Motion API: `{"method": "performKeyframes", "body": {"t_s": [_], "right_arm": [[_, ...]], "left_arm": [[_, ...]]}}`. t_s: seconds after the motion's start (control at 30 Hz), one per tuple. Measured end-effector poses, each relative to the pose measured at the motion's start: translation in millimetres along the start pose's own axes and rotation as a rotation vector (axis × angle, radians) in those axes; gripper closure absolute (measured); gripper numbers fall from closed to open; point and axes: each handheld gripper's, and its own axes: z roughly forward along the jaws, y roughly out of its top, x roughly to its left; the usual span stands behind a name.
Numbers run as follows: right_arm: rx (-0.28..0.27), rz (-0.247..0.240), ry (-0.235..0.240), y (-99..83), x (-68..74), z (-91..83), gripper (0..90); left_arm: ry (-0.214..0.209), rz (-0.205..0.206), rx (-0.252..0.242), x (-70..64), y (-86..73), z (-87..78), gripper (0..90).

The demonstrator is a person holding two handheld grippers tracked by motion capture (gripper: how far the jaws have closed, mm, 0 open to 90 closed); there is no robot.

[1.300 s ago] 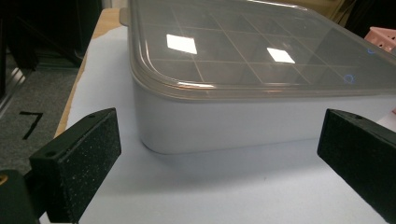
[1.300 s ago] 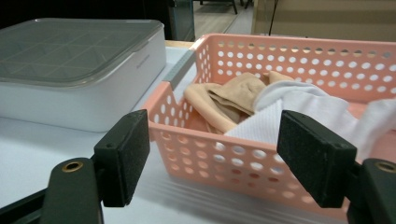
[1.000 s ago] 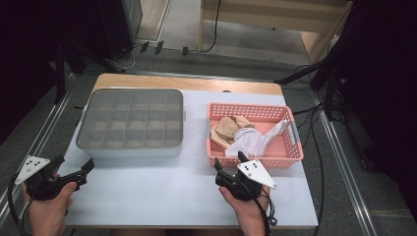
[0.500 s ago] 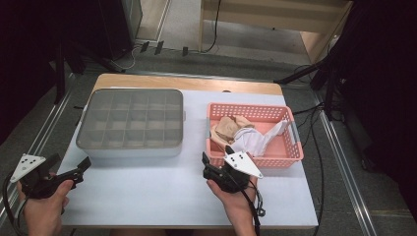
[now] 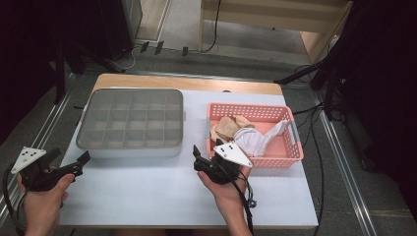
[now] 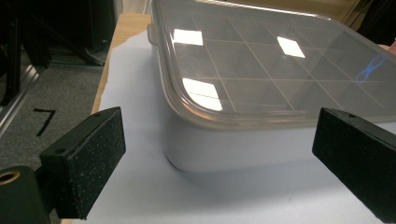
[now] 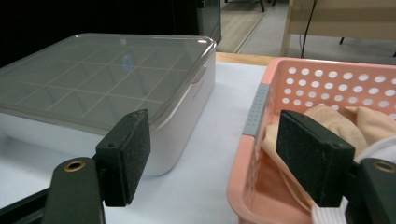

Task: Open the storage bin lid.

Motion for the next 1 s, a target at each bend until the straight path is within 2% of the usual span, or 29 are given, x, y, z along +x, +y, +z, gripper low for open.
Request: {"method": "performKeyframes", "body": {"t_s": [0.27,0.4,0.43,0.47,0.6,0.8,1.0], "right_arm": [[0.011,0.014,0.013,6.9,10.4,19.9,29.6],[0.031,0.011,-0.020,8.0,15.0,30.7,36.5],[0.036,0.011,-0.031,8.2,15.7,33.5,37.3],[0.037,0.015,-0.034,8.7,16.5,36.2,38.4],[0.043,0.025,-0.036,12.9,19.3,45.0,39.2],[0.055,0.016,-0.039,17.5,20.3,59.7,41.7],[0.075,0.054,-0.032,20.8,16.3,74.7,43.8]], "left_arm": [[0.001,0.001,0.039,7.4,9.1,12.2,6.0],[-0.006,-0.012,0.038,12.5,13.6,18.7,7.7],[-0.006,-0.015,0.029,13.4,14.2,20.3,11.5],[-0.011,-0.018,0.029,14.5,15.1,22.0,14.3],[-0.024,-0.034,0.035,17.8,18.4,28.0,14.5],[-0.034,-0.024,0.038,21.0,23.6,33.8,17.7],[-0.030,-0.037,0.060,29.8,29.7,42.8,17.8]]}}
